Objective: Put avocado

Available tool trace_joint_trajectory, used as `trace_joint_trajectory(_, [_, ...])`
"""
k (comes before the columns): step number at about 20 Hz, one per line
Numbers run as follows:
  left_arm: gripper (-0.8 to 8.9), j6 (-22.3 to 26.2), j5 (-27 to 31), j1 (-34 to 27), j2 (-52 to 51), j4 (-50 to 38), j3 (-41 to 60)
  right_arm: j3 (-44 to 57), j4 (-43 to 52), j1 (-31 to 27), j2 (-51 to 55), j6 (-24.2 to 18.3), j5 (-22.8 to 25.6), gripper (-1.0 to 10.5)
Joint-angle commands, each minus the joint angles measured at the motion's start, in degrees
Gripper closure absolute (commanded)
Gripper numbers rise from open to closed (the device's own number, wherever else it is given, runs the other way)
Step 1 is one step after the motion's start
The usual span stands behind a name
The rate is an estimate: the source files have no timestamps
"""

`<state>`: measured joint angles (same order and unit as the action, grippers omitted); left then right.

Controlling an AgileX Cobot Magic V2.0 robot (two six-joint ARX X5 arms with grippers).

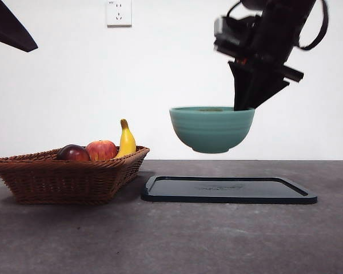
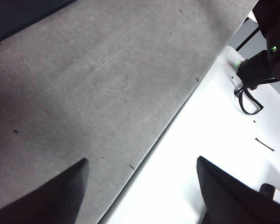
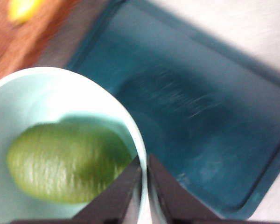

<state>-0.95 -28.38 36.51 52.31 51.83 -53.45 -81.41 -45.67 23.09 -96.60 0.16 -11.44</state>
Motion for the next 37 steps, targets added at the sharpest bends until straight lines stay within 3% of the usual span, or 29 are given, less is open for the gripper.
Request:
trace_joint_trajectory(1, [4.41,0.3,-0.2,0.4,0.3,-0.5,-0.7,-4.9,0.0,-1.3,-5.3,-0.7,-0.1,9.3])
trace_joint_trajectory(7, [4.41,0.3,-0.2,0.4,0.3,-0.4,-0.7,-9.0,4.3,-5.3,-16.2,-0.8,-0.1,9.3])
trace_joint_trajectory(14, [4.41,0.3,-0.2,0.4,0.3,-0.4,-0.7,-9.0,4.4,-5.9,-18.2,-0.8,-0.3,9.3])
trace_joint_trajectory(17, [4.41,0.3,-0.2,0.4,0.3,-0.4,-0.7,-9.0,4.0,-5.9,-18.1,-0.7,-0.3,8.3])
trace_joint_trajectory(20, [4.41,0.3,-0.2,0.4,0.3,-0.4,-0.7,-9.0,3.4,-5.9,-17.2,-0.6,1.0,8.1])
trace_joint_trajectory(25, [4.41,0.3,-0.2,0.3,0.3,-0.5,-0.7,-9.0,-0.4,-6.4,-7.0,-0.6,1.3,7.8])
trace_joint_trajectory(28, [4.41,0.3,-0.2,0.3,0.3,-0.9,-0.7,-9.0,-6.2,-6.0,2.2,-0.7,-1.8,7.8])
trace_joint_trajectory(31, [4.41,0.3,-0.2,0.3,0.3,-0.8,-0.7,-7.8,-10.4,-3.9,13.1,-0.8,-2.0,7.8])
trace_joint_trajectory(37, [4.41,0.3,-0.2,0.3,0.3,-0.9,-0.7,9.7,-10.1,1.1,36.6,1.1,-3.7,7.8])
